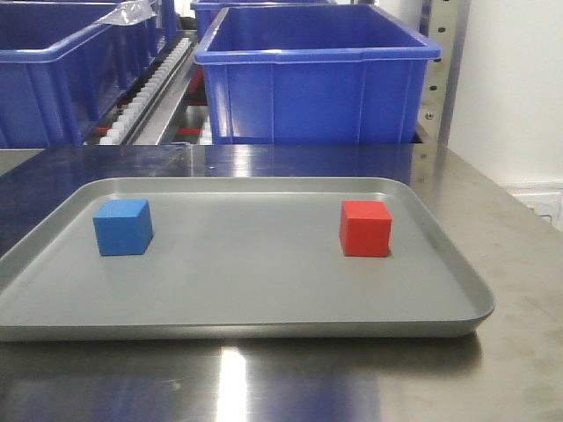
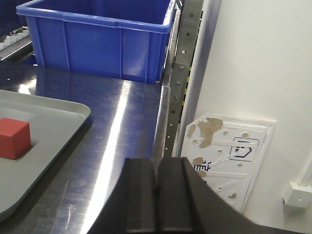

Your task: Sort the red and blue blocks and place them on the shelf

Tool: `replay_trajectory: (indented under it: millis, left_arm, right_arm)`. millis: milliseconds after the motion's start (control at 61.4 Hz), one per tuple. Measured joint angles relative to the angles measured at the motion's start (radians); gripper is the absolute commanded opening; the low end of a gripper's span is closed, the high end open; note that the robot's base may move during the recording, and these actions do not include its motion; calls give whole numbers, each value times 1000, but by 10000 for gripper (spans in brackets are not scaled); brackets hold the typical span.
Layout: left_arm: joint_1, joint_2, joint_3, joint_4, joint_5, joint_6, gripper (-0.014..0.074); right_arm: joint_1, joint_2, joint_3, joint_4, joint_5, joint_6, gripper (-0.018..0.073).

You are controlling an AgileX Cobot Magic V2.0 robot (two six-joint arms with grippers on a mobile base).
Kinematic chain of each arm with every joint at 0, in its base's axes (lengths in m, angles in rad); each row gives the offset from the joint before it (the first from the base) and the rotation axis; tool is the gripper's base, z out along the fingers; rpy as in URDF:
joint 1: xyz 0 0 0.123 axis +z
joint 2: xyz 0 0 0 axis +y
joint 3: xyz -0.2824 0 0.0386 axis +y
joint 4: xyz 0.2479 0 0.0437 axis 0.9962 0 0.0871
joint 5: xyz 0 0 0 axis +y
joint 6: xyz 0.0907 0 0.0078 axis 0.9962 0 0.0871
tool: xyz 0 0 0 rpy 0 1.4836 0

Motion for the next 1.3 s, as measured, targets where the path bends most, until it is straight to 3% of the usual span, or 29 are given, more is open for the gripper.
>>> replay_trajectory:
  millis: [684, 863, 1303]
  left_arm:
    - [0, 0, 0, 0, 0, 0, 124]
    - [0, 0, 0, 0, 0, 0, 124]
    - [0, 0, 0, 0, 0, 0, 124]
  right_arm:
    - [0, 0, -15, 35, 15, 0, 48]
    - [0, 0, -88, 42, 92, 0, 48]
    - [0, 87, -322, 67, 442, 0, 48]
